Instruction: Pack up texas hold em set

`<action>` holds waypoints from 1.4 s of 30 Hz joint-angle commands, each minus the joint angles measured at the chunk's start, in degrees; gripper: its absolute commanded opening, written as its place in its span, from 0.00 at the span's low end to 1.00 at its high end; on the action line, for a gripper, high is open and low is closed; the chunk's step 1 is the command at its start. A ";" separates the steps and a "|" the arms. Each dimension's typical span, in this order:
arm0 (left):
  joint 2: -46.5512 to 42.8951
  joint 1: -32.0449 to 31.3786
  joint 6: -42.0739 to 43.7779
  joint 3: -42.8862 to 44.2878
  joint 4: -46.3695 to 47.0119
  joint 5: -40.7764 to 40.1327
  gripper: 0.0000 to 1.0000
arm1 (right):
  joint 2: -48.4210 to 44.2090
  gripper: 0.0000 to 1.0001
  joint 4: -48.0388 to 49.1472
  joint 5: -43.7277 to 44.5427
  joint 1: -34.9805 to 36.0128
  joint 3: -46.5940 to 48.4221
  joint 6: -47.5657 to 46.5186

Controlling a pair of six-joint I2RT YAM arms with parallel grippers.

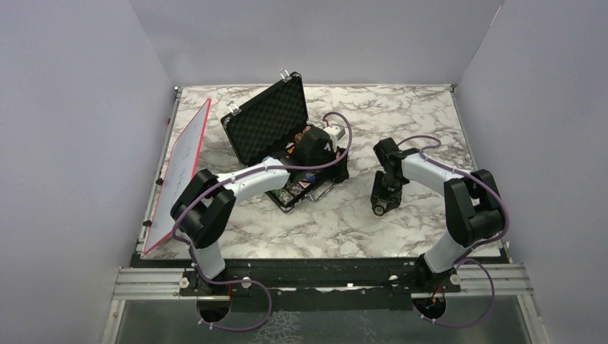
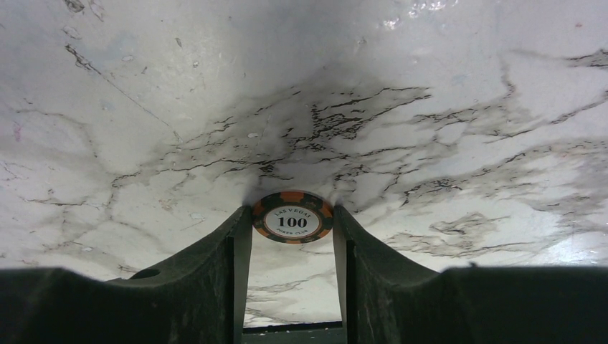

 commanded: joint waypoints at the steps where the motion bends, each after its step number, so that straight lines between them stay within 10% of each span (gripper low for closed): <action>1: -2.05 -0.96 -3.77 -2.20 4.84 2.73 0.70 | 3.76 0.40 4.55 -1.08 0.27 -4.77 0.97; 25: -1.33 -2.86 -18.39 -16.61 28.74 8.87 0.69 | -9.33 0.39 5.06 -22.15 0.09 4.18 8.49; 37: 0.31 -2.78 -23.40 -17.24 32.08 8.37 0.45 | -9.74 0.39 8.22 -27.58 0.00 2.74 12.30; 42: 0.76 -2.72 -24.34 -16.76 32.38 7.90 0.20 | -9.33 0.39 8.65 -28.30 0.00 2.54 12.54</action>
